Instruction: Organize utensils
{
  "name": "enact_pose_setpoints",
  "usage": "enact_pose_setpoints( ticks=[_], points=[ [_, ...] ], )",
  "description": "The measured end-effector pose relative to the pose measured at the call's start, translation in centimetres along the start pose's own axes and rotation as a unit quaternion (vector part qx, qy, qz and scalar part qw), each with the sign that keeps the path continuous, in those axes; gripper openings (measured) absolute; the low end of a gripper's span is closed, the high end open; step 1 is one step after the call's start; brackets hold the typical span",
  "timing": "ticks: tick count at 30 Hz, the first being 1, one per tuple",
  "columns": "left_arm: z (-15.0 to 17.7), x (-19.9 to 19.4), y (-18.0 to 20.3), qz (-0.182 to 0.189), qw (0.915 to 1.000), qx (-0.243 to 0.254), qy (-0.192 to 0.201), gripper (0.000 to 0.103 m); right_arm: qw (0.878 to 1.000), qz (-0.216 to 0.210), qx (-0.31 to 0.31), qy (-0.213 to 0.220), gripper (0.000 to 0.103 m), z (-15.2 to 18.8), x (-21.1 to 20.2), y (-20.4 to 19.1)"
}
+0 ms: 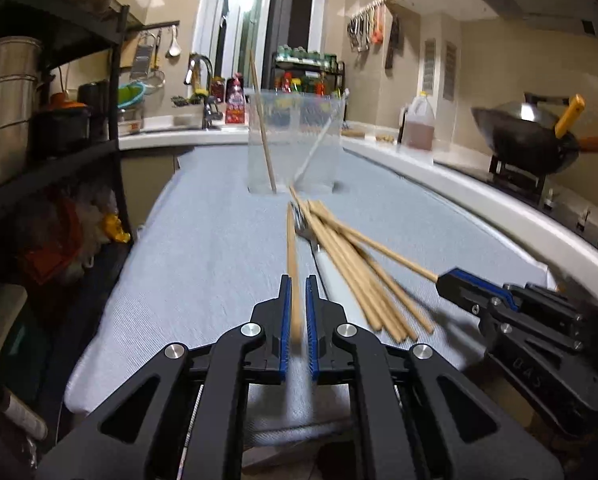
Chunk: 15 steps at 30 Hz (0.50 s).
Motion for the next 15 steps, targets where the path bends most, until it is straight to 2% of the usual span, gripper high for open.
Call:
enact_pose_setpoints(
  ticks=[7,15],
  points=[
    [-4.4,-1.7,-0.4,-0.003,0.999,0.014,0.042,0.005,0.999,-0.005,0.0,0.032,0.007,-2.8,-1.5,-0.2],
    [-7.5,-2.2,-1.1,0.007,0.9982,0.017,0.057,0.0,0.998,-0.013,0.006,0.058,0.007,-6.7,-2.5,-0.6]
  ],
)
Point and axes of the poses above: each gripper's, at about its wrist camera, not at the fingertips, and x roughly the way its jaws point, y to its right, z to its underside, the point moved 7 cm from there along x, roughly the way its jaws point, and after that the axes turned 8 degrees about x, right-handed, at the moved point
